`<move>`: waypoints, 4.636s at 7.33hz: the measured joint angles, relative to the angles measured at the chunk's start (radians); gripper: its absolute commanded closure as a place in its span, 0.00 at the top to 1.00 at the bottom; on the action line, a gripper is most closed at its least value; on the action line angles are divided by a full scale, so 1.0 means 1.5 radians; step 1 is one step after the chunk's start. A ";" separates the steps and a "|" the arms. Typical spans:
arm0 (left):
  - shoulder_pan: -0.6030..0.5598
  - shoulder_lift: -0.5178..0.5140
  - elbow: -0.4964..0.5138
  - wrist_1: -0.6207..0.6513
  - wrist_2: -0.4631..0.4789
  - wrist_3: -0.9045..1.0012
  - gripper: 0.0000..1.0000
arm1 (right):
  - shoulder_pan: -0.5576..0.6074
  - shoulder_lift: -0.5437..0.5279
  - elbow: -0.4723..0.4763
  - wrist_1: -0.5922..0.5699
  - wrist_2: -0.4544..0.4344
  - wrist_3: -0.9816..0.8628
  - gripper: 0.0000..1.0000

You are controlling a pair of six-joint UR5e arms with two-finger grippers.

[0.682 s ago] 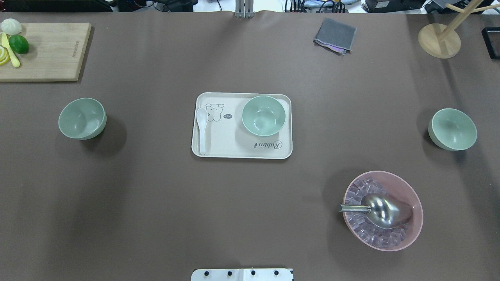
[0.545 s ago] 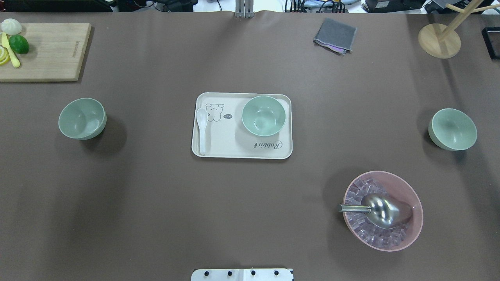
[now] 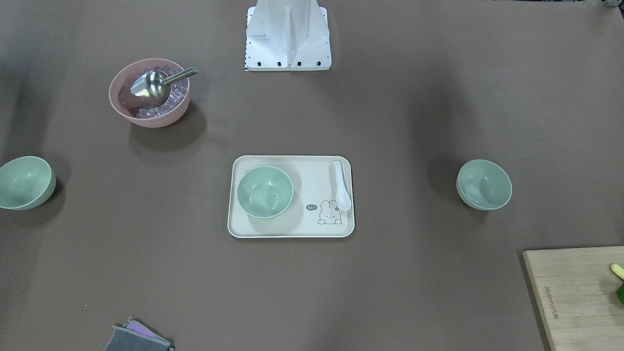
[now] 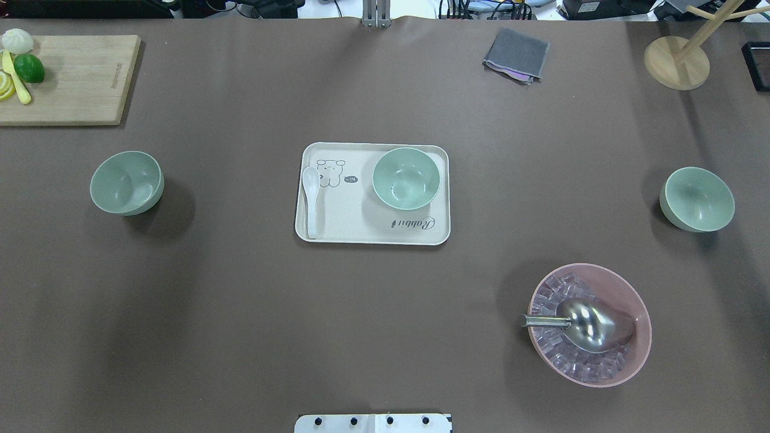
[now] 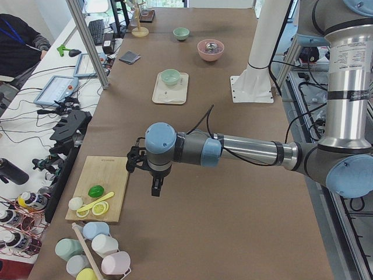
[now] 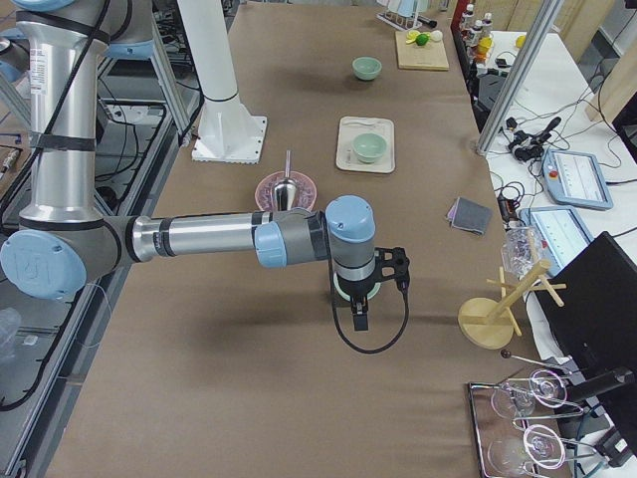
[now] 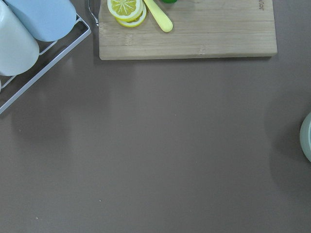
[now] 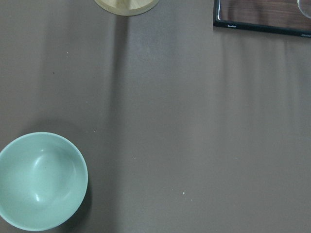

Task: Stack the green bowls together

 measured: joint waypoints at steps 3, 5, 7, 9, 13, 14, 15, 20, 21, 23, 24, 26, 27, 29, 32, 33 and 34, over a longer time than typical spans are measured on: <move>0.001 0.003 0.003 -0.007 -0.006 -0.005 0.99 | -0.002 0.011 0.011 -0.003 0.020 0.018 1.00; 0.000 0.013 0.007 -0.004 -0.010 -0.005 0.99 | -0.003 0.009 0.012 0.018 0.047 0.035 1.00; 0.000 0.024 0.007 -0.034 -0.030 -0.005 0.99 | -0.007 0.007 0.010 0.053 0.053 0.030 1.00; 0.009 0.011 0.011 -0.083 -0.073 -0.051 0.99 | -0.021 0.016 0.011 0.060 0.057 0.037 1.00; 0.111 -0.061 0.016 -0.101 -0.066 -0.221 0.99 | -0.088 0.052 0.009 0.060 0.038 0.126 1.00; 0.150 -0.074 0.015 -0.102 -0.027 -0.284 0.98 | -0.098 0.054 0.008 0.060 0.026 0.145 1.00; 0.194 -0.087 0.016 -0.102 0.022 -0.348 0.98 | -0.105 0.055 0.008 0.060 0.017 0.153 1.00; 0.332 -0.159 0.104 -0.141 0.108 -0.417 0.95 | -0.110 0.056 0.006 0.061 0.011 0.158 1.00; 0.342 -0.166 0.139 -0.189 0.110 -0.418 0.90 | -0.110 0.056 0.006 0.061 0.012 0.158 1.00; 0.353 -0.168 0.179 -0.253 0.110 -0.418 0.74 | -0.110 0.055 0.006 0.061 0.012 0.158 1.00; 0.360 -0.168 0.180 -0.261 0.108 -0.421 0.73 | -0.110 0.055 0.006 0.061 0.012 0.158 1.00; 0.374 -0.167 0.179 -0.264 0.106 -0.422 0.73 | -0.110 0.056 0.006 0.061 0.012 0.159 1.00; 0.380 -0.166 0.179 -0.265 0.106 -0.422 0.73 | -0.110 0.056 0.006 0.061 0.012 0.159 1.00; 0.391 -0.163 0.178 -0.265 0.105 -0.422 0.04 | -0.110 0.056 0.006 0.061 0.012 0.159 1.00; 0.393 -0.159 0.168 -0.264 0.103 -0.424 0.00 | -0.110 0.056 0.006 0.061 0.011 0.159 1.00; 0.393 -0.159 0.165 -0.263 0.104 -0.425 0.00 | -0.110 0.056 0.006 0.061 0.012 0.159 1.00; 0.393 -0.158 0.164 -0.263 0.104 -0.429 0.00 | -0.110 0.056 0.006 0.061 0.012 0.159 1.00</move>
